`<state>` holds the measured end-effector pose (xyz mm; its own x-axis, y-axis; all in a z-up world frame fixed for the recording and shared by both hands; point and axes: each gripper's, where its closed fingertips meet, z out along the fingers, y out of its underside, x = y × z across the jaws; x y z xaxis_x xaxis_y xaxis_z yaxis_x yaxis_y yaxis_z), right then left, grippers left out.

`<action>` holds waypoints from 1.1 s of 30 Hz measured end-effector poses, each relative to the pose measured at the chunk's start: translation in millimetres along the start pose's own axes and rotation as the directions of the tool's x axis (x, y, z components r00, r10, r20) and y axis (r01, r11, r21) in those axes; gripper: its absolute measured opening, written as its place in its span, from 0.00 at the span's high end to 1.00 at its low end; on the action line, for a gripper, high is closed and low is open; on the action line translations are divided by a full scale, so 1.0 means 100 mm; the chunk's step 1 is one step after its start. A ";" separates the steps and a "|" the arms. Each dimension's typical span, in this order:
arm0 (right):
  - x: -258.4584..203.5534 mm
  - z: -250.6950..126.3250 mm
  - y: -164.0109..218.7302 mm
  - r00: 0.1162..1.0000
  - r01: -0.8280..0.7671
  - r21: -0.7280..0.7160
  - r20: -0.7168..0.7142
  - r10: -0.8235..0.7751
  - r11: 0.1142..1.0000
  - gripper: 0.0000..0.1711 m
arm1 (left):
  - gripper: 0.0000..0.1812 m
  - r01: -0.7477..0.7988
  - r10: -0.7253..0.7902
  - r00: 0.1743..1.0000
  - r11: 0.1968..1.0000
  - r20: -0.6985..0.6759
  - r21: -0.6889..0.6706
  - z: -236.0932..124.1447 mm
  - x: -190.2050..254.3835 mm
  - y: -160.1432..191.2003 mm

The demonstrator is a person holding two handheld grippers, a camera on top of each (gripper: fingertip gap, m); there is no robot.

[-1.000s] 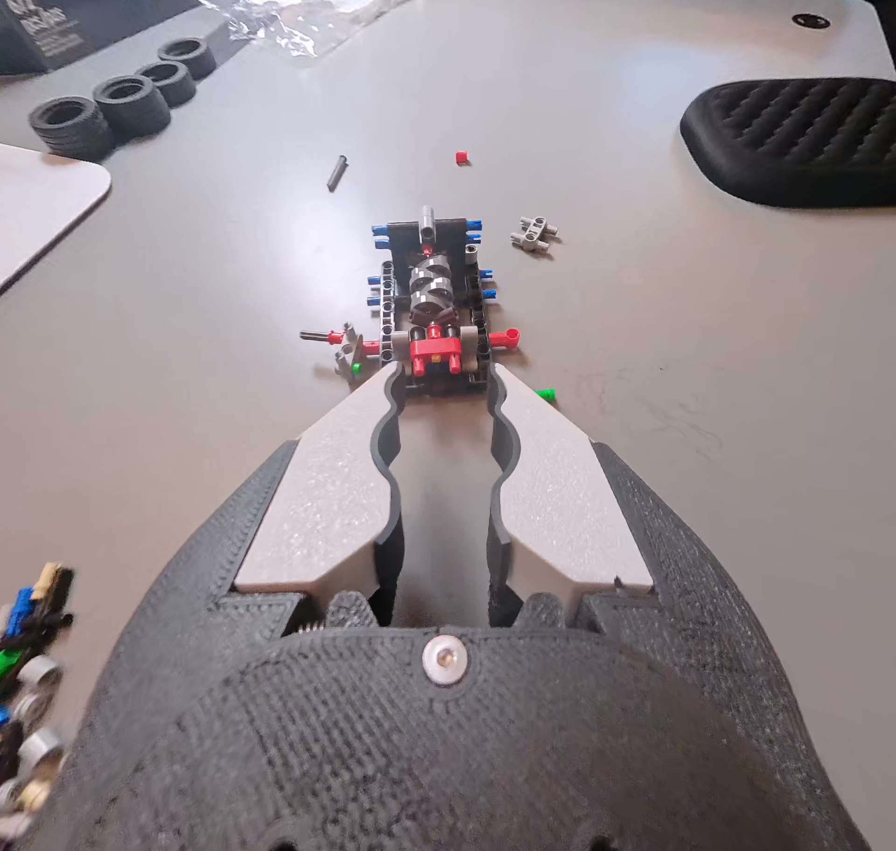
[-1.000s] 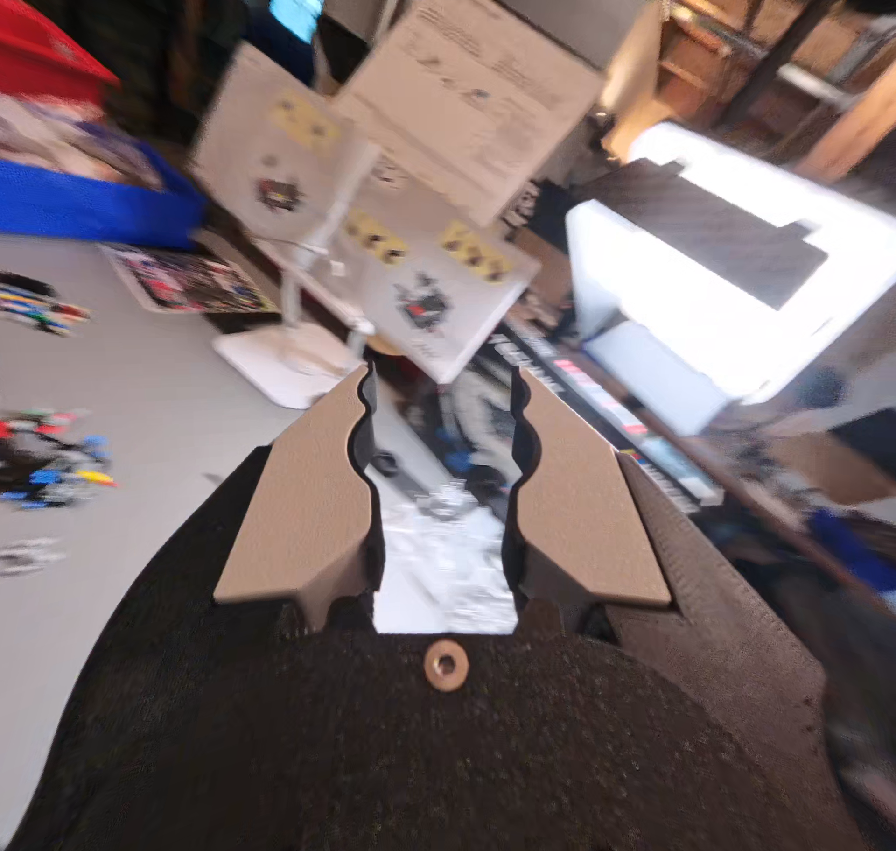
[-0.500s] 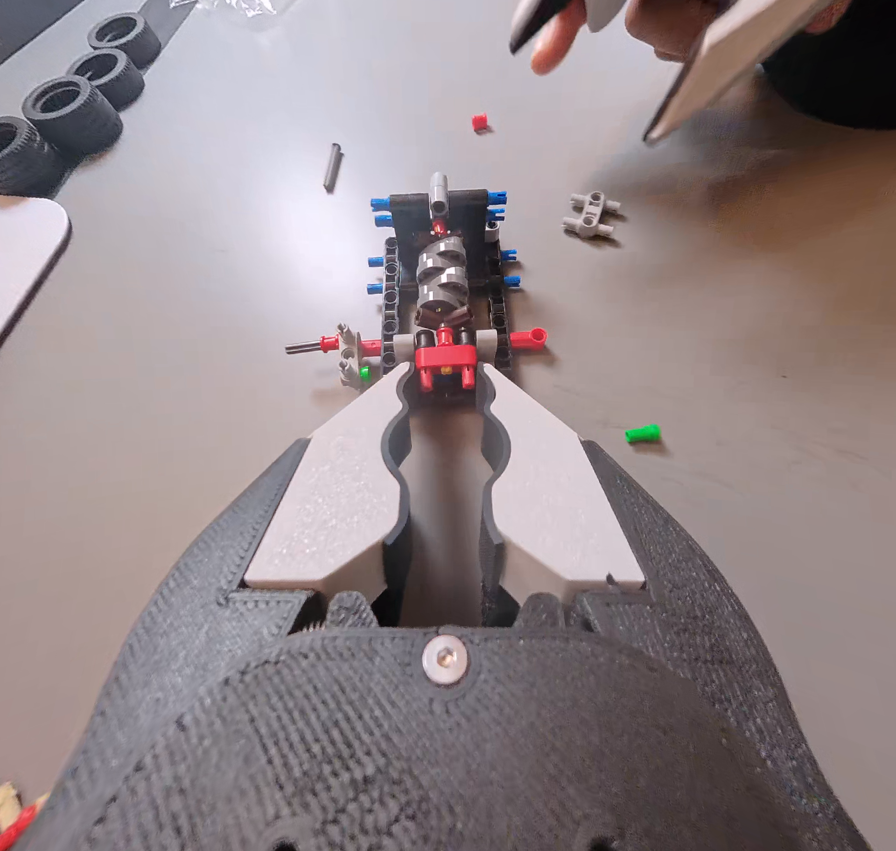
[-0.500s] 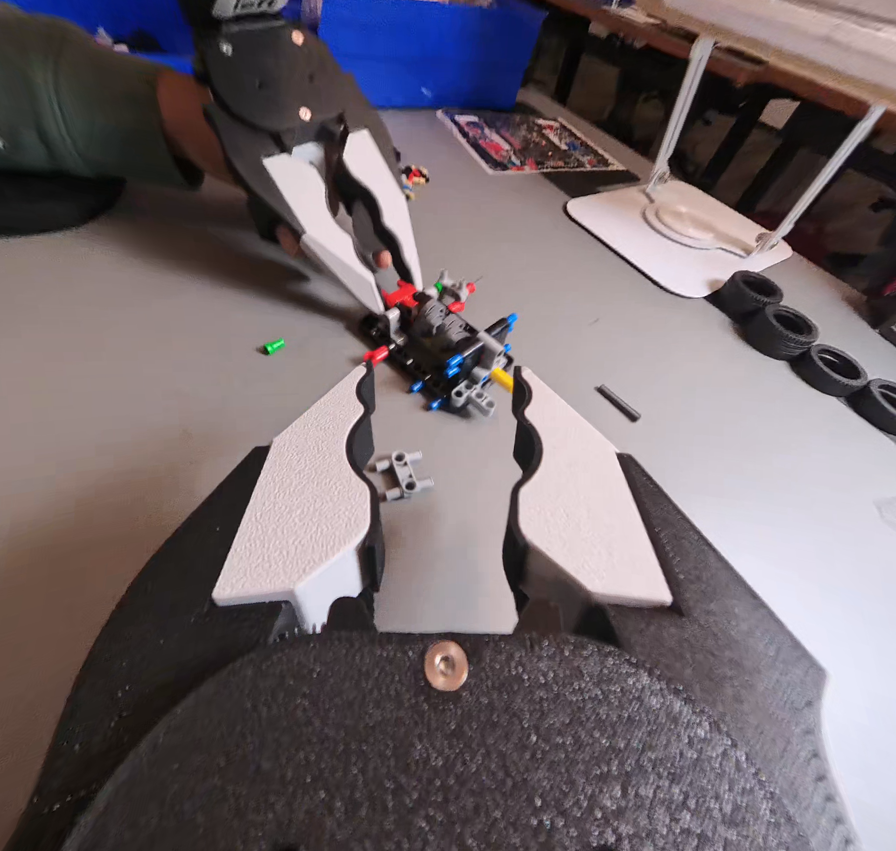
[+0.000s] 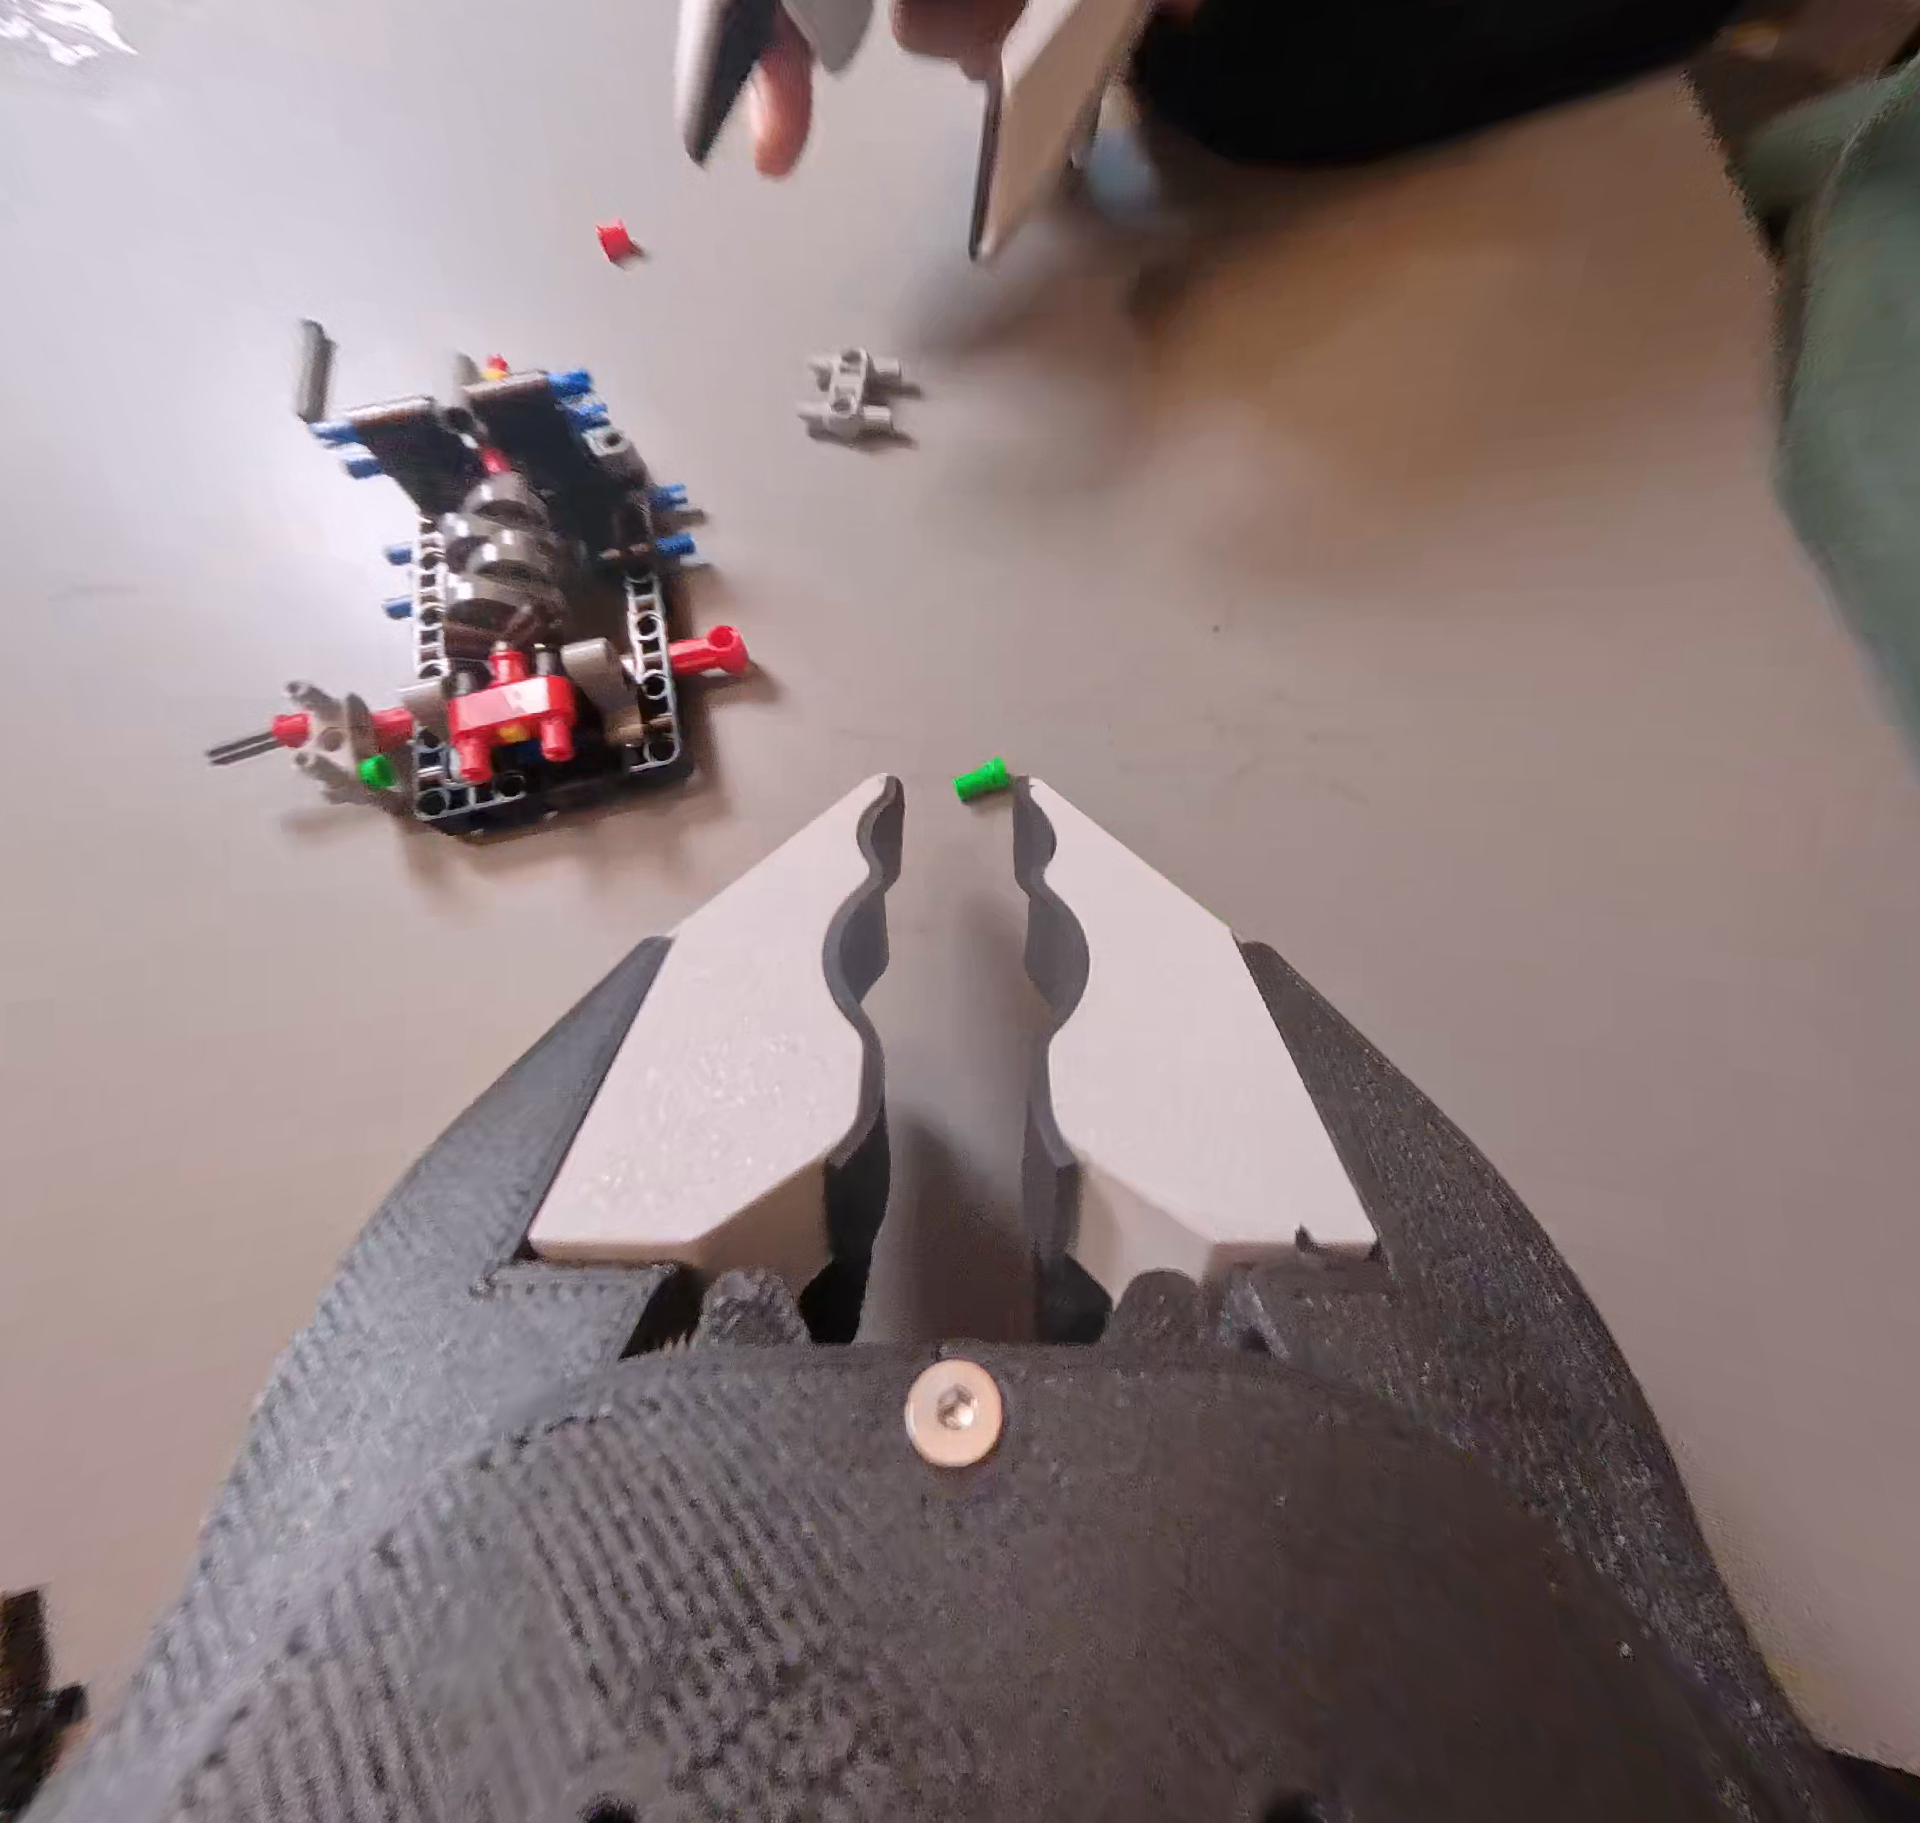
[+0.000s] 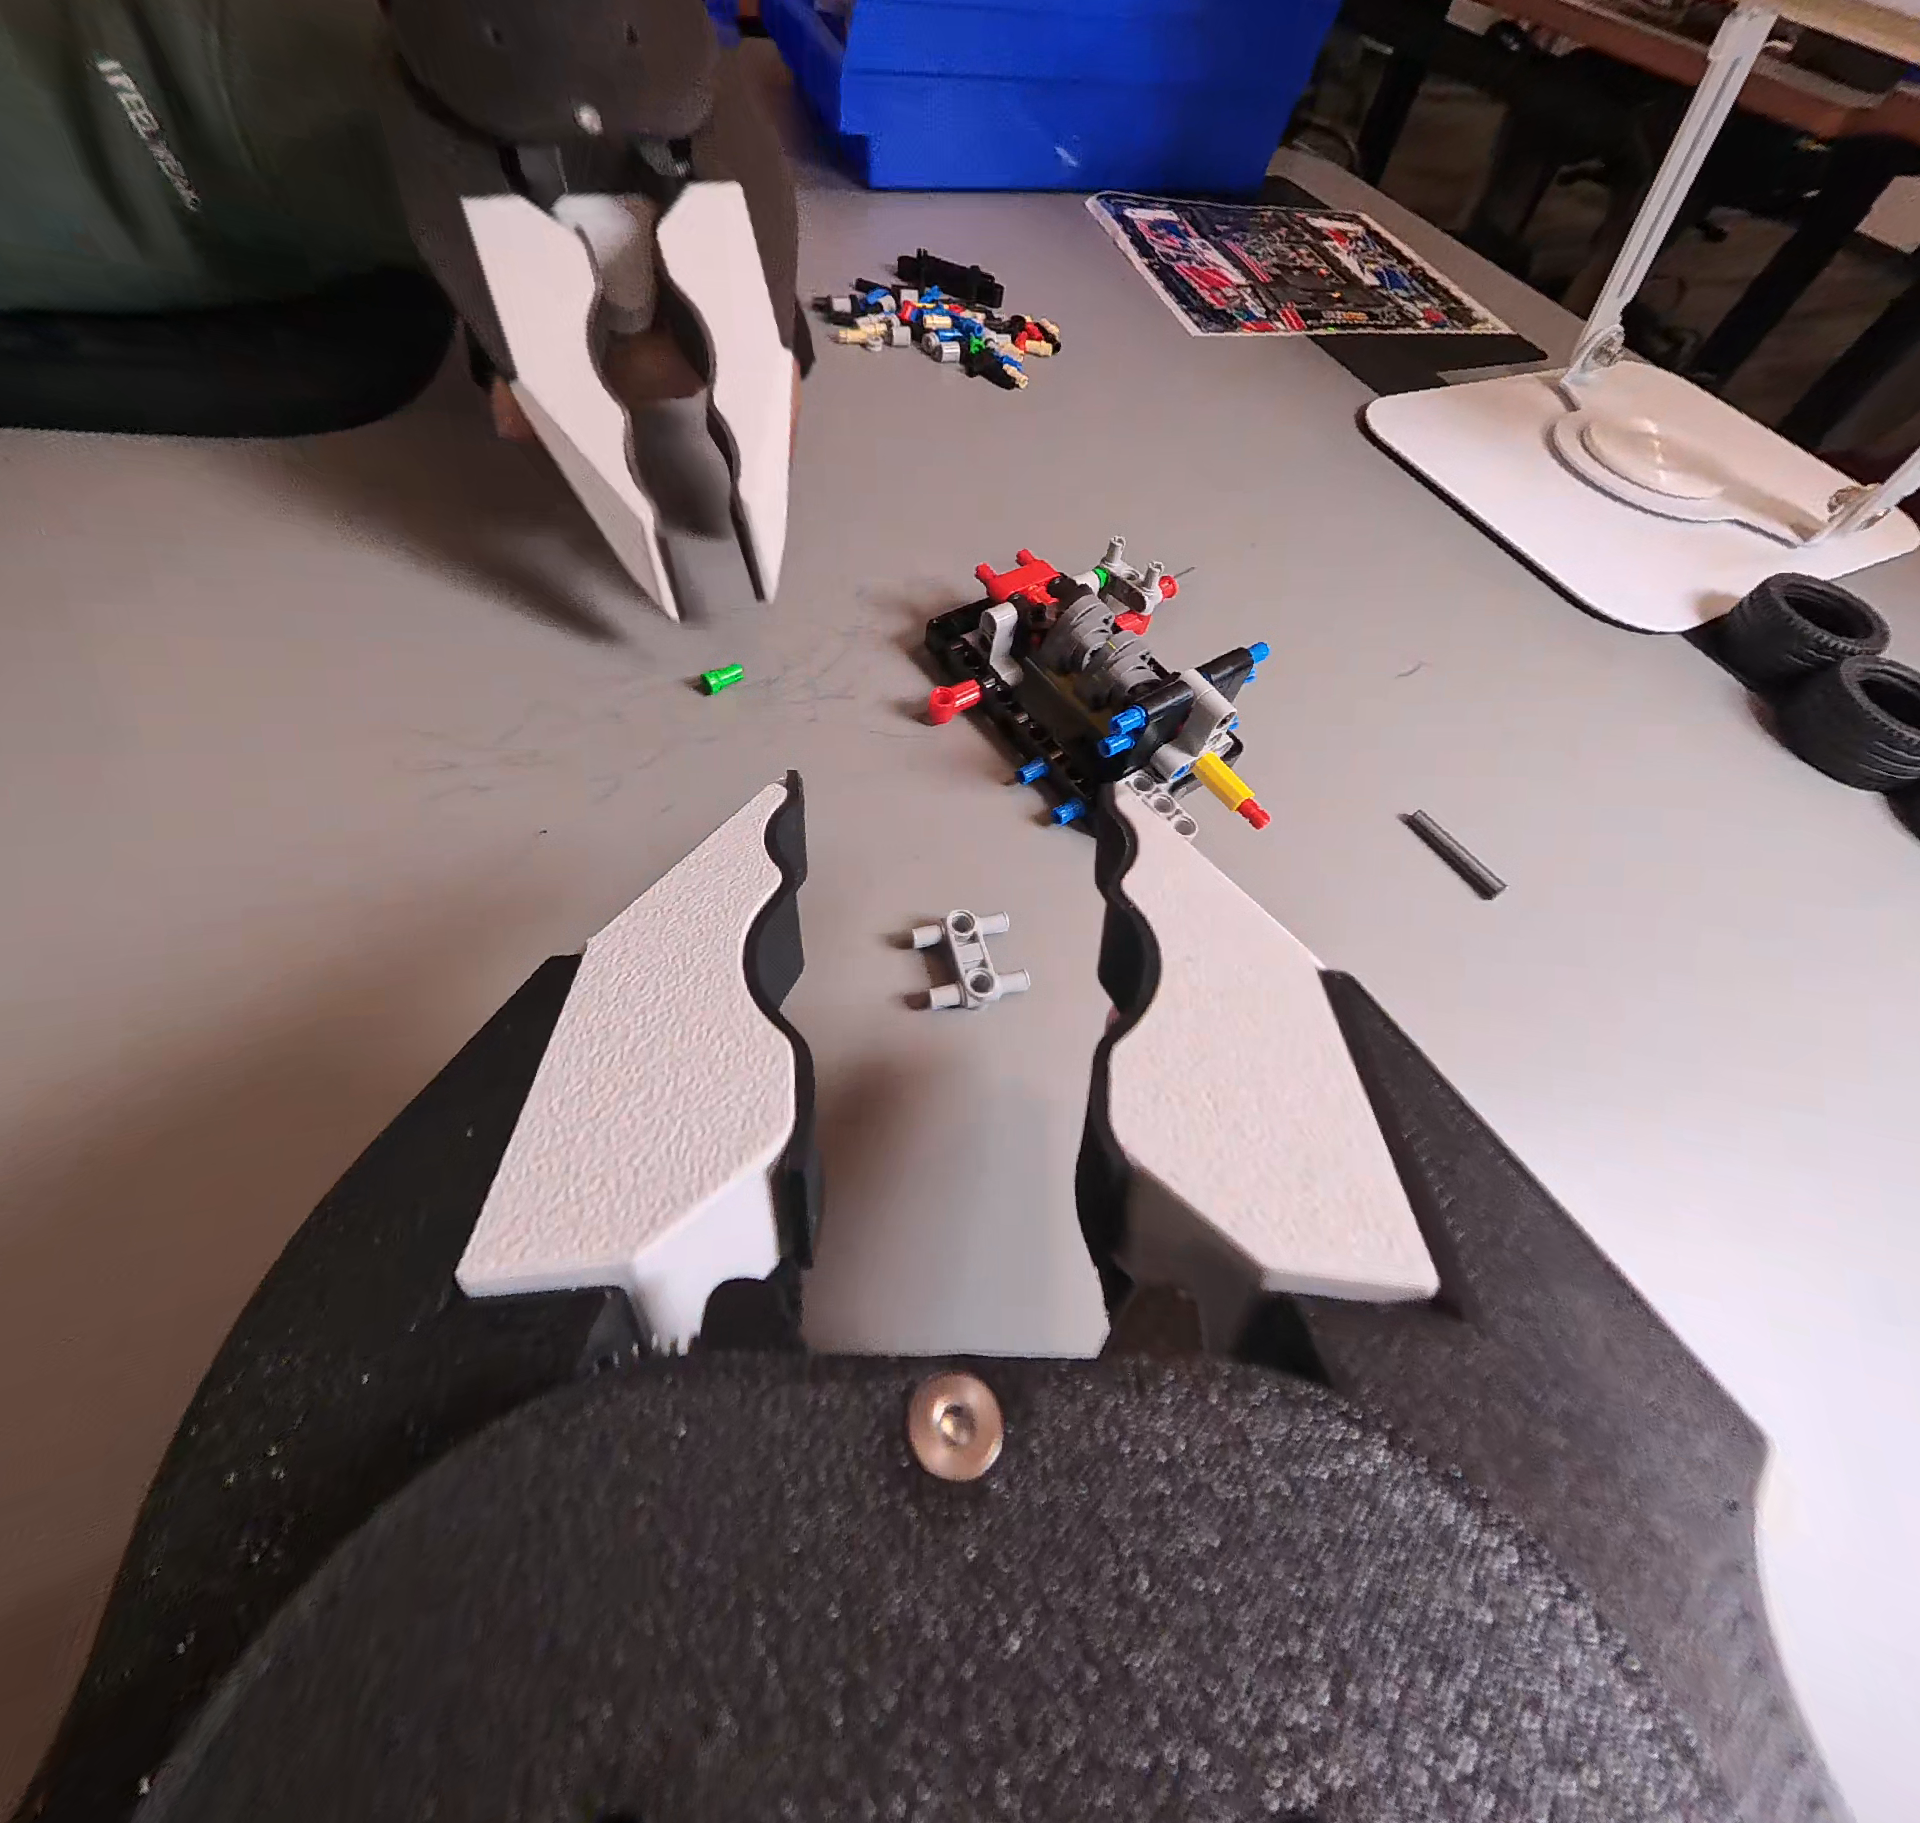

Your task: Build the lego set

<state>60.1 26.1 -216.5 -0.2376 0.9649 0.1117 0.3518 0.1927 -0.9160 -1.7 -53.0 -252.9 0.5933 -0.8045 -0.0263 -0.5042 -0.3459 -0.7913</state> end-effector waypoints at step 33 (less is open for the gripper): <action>-0.45 0.25 0.15 0.955 0.201 -0.188 0.256 -0.150 0.961 0.88 | 0.89 0.145 -0.146 0.989 0.980 0.003 0.135 0.24 0.04 -0.40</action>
<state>53.2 -18.8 -244.9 -0.5112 0.8471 0.1455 0.4607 0.4129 -0.7856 36.0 -31.1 -235.6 0.6629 -0.7436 0.0877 -0.3238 -0.3903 -0.8619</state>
